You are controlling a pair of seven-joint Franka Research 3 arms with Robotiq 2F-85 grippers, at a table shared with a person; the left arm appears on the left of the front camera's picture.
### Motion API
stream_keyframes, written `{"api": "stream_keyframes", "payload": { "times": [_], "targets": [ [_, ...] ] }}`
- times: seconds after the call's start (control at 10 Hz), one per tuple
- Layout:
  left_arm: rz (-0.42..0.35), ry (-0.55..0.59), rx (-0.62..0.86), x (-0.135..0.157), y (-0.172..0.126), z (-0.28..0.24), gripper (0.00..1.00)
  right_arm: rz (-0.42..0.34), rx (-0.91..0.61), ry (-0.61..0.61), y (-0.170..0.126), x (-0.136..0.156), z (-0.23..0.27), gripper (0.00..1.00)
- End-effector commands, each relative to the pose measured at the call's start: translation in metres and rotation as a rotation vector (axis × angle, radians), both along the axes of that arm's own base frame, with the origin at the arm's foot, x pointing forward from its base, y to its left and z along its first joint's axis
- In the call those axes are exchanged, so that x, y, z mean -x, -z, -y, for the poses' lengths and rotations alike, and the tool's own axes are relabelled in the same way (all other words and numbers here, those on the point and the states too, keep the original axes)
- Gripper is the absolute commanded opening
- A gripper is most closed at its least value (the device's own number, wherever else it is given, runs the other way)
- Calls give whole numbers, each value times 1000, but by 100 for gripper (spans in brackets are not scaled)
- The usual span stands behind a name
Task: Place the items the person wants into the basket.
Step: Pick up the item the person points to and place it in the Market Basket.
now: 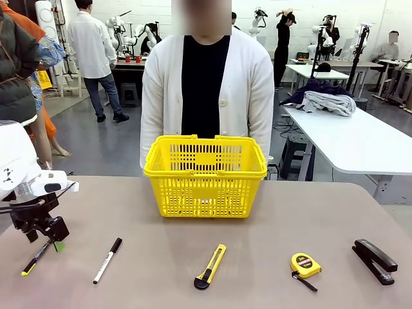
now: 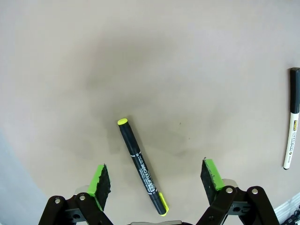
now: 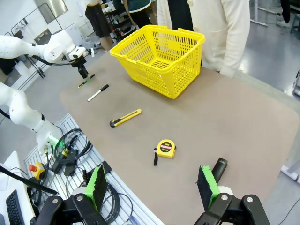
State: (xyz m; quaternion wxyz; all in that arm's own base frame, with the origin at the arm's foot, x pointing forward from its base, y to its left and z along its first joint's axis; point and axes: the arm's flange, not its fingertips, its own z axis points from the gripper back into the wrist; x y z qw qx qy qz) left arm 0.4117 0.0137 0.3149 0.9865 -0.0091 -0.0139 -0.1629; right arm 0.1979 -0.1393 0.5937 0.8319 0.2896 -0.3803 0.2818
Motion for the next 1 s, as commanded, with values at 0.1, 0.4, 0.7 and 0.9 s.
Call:
{"api": "stream_keyframes", "payload": {
  "times": [0.1, 0.4, 0.7, 0.9],
  "targets": [
    [39, 12, 1, 111, 38, 0, 100, 11, -14, -21, 0, -1, -2, 100],
    [54, 26, -16, 111, 37, 0, 46, 11, -14, -21, 0, -1, -2, 100],
    [45, 20, -16, 111, 39, -1, 40, 11, -14, -21, 0, -1, -2, 100],
    [40, 20, -17, 111, 39, -2, 19, 11, -14, -21, 0, -1, -2, 100]
  ]
}}
